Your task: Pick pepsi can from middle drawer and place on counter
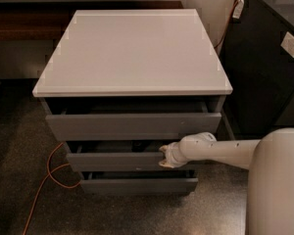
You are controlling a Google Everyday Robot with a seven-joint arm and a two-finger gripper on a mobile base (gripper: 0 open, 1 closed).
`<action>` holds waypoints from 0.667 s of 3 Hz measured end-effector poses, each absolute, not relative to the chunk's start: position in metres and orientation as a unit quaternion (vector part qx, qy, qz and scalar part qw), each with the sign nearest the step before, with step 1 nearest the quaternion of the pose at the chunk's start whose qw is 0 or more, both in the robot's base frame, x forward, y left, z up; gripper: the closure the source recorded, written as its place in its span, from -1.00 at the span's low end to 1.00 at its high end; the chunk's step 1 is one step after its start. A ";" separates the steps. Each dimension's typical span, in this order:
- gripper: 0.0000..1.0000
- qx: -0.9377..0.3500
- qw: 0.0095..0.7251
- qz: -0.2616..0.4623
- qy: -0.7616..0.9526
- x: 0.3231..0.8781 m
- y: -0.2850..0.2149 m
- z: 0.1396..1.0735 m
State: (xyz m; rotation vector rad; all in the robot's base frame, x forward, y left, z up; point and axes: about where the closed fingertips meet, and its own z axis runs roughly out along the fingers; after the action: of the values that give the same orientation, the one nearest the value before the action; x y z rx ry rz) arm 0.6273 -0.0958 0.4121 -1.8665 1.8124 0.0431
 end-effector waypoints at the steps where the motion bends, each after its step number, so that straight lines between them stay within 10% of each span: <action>1: 0.73 -0.689 0.269 0.026 0.673 0.616 -0.095 0.417; 2: 1.00 -0.683 0.269 0.053 0.677 0.593 -0.089 0.416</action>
Offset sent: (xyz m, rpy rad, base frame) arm -0.0623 0.0117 0.0065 0.1138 0.0938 -0.0009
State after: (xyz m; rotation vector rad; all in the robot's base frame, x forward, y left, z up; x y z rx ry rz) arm 0.5928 -0.0894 0.4156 -1.8413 1.8243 0.1440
